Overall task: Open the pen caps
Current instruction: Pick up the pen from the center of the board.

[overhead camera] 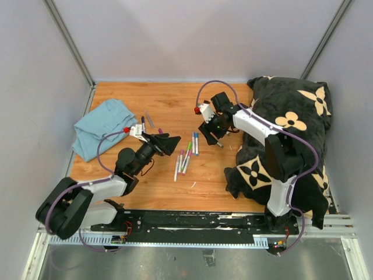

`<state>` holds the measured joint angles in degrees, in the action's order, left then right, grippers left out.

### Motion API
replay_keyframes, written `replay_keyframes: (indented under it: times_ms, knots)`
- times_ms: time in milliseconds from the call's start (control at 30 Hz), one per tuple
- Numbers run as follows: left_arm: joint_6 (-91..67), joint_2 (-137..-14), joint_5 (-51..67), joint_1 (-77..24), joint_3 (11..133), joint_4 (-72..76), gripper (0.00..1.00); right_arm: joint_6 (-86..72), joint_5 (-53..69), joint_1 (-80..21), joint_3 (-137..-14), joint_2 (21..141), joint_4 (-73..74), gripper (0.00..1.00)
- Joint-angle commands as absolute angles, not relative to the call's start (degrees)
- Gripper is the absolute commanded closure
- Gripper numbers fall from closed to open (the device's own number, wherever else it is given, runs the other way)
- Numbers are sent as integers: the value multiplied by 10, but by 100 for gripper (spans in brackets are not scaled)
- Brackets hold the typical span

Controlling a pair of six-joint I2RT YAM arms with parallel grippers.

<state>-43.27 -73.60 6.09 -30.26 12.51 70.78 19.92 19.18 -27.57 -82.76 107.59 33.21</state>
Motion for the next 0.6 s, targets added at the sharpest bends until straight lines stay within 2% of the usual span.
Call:
replay_keyframes:
  times_ms: [0, 233, 567]
  knots:
    - [-279, -641, -1, -306, 139, 507, 3, 237, 93, -269, -847, 1115, 363, 33]
    - [-246, -585, 0, -306, 102, 481, 1, 221, 86, -268, -866, 1164, 371, 43]
    - [-270, -589, 39, -306, 98, 500, 1, 220, 102, -262, -879, 1198, 391, 75]
